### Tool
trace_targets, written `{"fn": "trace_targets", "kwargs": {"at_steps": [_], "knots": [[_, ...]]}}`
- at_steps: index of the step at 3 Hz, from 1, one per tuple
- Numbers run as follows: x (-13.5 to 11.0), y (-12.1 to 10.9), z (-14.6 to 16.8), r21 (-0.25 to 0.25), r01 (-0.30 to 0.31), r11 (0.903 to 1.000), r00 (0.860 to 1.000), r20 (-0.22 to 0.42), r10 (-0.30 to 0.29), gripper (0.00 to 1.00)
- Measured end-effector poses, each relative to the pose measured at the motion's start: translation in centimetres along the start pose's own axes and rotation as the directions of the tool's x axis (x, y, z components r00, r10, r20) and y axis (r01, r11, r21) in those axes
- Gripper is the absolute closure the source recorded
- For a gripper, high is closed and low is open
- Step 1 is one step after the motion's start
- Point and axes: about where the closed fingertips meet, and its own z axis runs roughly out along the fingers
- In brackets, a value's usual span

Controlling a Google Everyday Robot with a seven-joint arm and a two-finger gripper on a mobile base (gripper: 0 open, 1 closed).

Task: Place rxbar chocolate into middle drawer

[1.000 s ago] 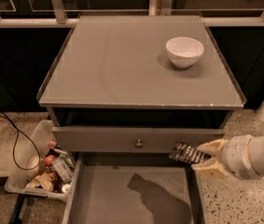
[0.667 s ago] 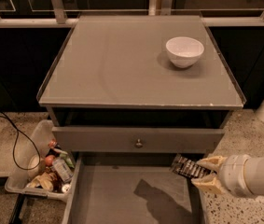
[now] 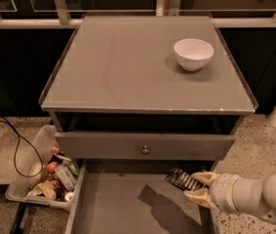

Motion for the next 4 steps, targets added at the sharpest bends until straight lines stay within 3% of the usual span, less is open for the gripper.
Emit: {"fn": "trace_targets", "kwargs": {"at_steps": [1, 2, 4], "knots": [[0.0, 0.0, 0.0, 0.0, 0.0, 1.0, 1.0, 0.0, 0.0, 1.0], [0.4, 0.4, 2.1, -0.011, -0.016, 0.9998, 1.0, -0.001, 0.016, 1.0], [3.8, 1.2, 10.7, -0.047, -0.06, 0.9971, 0.998, 0.025, 0.061, 1.0]]}}
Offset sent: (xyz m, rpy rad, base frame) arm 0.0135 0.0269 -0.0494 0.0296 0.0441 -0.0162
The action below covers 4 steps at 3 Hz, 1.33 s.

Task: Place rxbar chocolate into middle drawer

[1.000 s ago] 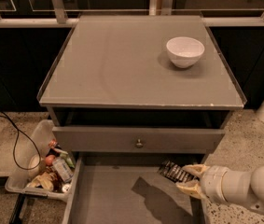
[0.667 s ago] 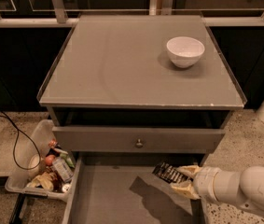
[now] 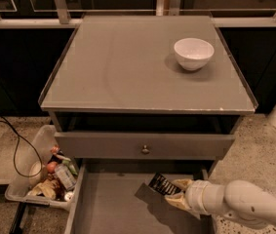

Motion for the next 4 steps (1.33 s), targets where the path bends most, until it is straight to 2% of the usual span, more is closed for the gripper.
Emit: {"fn": "trace_targets", "kwargs": {"at_steps": [2, 4], "knots": [[3.6, -0.2, 7.0, -0.003, -0.012, 0.9999, 0.999, 0.04, 0.012, 1.0], [5.7, -0.7, 11.4, -0.022, -0.014, 0.9997, 1.0, 0.016, 0.014, 1.0]]}}
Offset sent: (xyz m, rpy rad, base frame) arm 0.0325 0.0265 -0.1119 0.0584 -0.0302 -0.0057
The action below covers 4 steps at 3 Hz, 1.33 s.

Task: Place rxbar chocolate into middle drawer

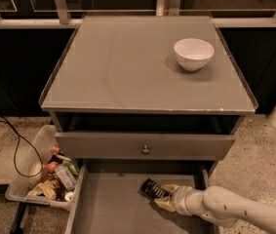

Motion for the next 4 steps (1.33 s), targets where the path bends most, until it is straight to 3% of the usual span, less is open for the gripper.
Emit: {"fn": "trace_targets", "kwargs": {"at_steps": [1, 4], "knots": [[0.04, 0.03, 0.1, -0.002, 0.0, 1.0, 1.0, -0.001, 0.0, 0.82], [0.04, 0.04, 0.1, -0.002, 0.0, 1.0, 1.0, -0.001, 0.0, 0.12]]}}
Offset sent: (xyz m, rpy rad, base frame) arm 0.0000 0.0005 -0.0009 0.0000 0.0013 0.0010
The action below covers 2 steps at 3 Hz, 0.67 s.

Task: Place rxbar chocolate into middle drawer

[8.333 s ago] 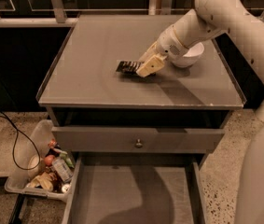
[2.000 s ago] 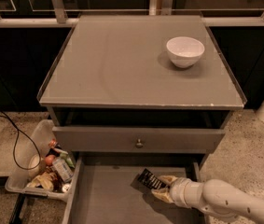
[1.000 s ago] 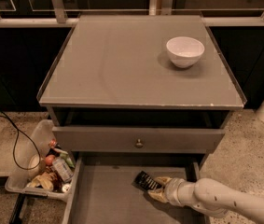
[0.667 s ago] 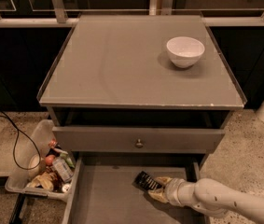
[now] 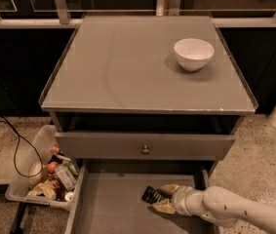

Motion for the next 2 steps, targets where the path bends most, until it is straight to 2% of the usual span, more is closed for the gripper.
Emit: {"fn": "trace_targets", "kwargs": {"at_steps": [1, 2], "knots": [[0.0, 0.0, 0.0, 0.0, 0.0, 1.0, 1.0, 0.0, 0.0, 0.0], [0.0, 0.0, 0.0, 0.0, 0.0, 1.0, 1.0, 0.0, 0.0, 0.0]]}}
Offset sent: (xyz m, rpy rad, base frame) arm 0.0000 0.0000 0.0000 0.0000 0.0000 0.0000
